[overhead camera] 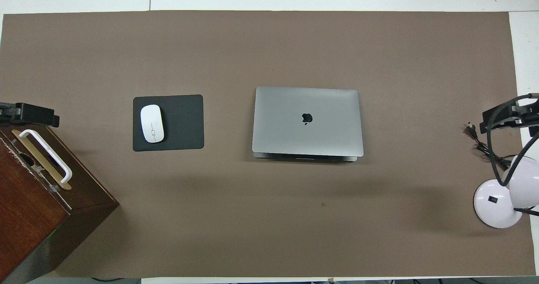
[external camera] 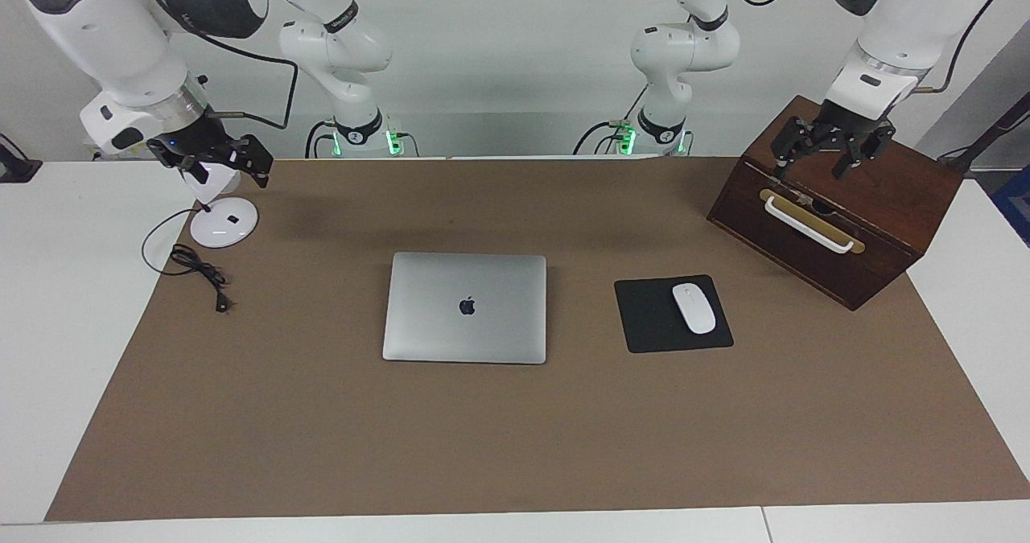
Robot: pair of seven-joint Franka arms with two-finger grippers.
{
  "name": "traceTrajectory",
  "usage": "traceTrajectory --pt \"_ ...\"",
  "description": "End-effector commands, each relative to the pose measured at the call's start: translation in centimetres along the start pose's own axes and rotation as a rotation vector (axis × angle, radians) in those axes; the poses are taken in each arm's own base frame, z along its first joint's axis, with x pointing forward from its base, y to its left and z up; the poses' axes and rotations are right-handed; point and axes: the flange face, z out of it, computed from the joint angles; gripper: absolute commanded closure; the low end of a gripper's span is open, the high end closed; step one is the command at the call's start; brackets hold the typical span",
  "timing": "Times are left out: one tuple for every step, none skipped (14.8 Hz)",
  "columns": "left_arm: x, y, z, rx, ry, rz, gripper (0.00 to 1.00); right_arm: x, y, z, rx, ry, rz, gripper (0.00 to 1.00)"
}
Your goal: Close laptop with both arms
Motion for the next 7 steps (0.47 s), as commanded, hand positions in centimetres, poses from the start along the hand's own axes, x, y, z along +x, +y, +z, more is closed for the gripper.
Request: traceTrajectory --pt "-0.38 0.10 0.15 0.016 0.001 -0.003 0.00 -0.54 -0.01 -0.09 -0.017 0.008 0.017 0.00" --pt "-0.39 0.02 0.22 0.016 -0.001 -0.003 0.00 -0.59 -0.01 -0.23 -0.017 0.011 0.017 0.00" --pt "-0.44 -0.05 0.14 0.016 0.001 -0.005 0.00 -0.59 0.07 -0.23 -0.016 0.011 0.018 0.00" --pt "-0.45 -0.13 0.14 0.017 0.001 -0.006 0.00 -0.59 0.16 -0.23 -0.016 0.011 0.018 0.00" --pt "-0.45 -0.21 0.14 0.017 0.001 -0.008 0.00 -0.60 0.08 -0.30 -0.016 0.012 0.017 0.00" --pt "-0.51 -0.29 0.07 0.017 0.001 -0.008 0.00 -0.58 0.08 -0.31 -0.016 0.014 0.018 0.00" --pt "-0.59 -0.44 0.00 0.017 0.001 -0.011 0.00 -0.59 -0.01 -0.23 -0.017 0.011 0.017 0.00"
